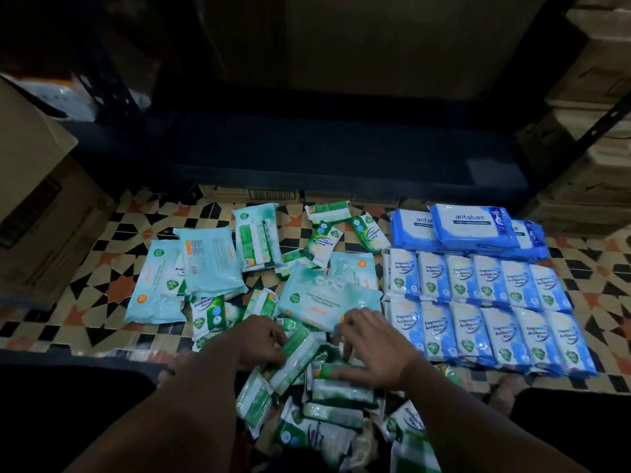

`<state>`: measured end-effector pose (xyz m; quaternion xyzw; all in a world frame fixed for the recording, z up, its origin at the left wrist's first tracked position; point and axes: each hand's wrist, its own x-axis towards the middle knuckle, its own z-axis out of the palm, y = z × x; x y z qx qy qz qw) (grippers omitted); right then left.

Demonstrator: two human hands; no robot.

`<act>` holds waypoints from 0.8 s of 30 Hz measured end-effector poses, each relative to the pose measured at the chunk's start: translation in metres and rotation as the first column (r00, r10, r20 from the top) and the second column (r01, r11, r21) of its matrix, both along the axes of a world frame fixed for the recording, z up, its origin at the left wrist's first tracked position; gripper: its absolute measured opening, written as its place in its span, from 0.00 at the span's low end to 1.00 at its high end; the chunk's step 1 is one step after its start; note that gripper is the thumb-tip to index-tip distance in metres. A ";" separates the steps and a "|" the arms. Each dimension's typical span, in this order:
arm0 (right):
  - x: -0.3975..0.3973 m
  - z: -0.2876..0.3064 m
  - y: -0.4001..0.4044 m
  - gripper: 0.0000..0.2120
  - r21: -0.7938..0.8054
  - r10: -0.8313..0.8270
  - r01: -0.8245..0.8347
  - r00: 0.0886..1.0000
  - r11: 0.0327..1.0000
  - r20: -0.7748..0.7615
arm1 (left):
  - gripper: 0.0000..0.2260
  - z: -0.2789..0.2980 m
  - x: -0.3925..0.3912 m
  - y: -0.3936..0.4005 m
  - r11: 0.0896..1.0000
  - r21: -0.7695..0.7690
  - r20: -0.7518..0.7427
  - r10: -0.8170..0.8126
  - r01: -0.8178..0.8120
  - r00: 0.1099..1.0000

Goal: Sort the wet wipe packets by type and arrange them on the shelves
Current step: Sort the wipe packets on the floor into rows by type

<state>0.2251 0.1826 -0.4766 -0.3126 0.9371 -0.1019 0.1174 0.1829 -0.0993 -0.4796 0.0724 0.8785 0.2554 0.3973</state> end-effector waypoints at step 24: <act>-0.210 -0.048 0.016 0.30 0.354 -0.642 0.612 0.766 0.707 -0.042 | 0.35 -0.029 -0.181 0.148 0.901 -0.321 -0.469 0.118 -0.293 0.876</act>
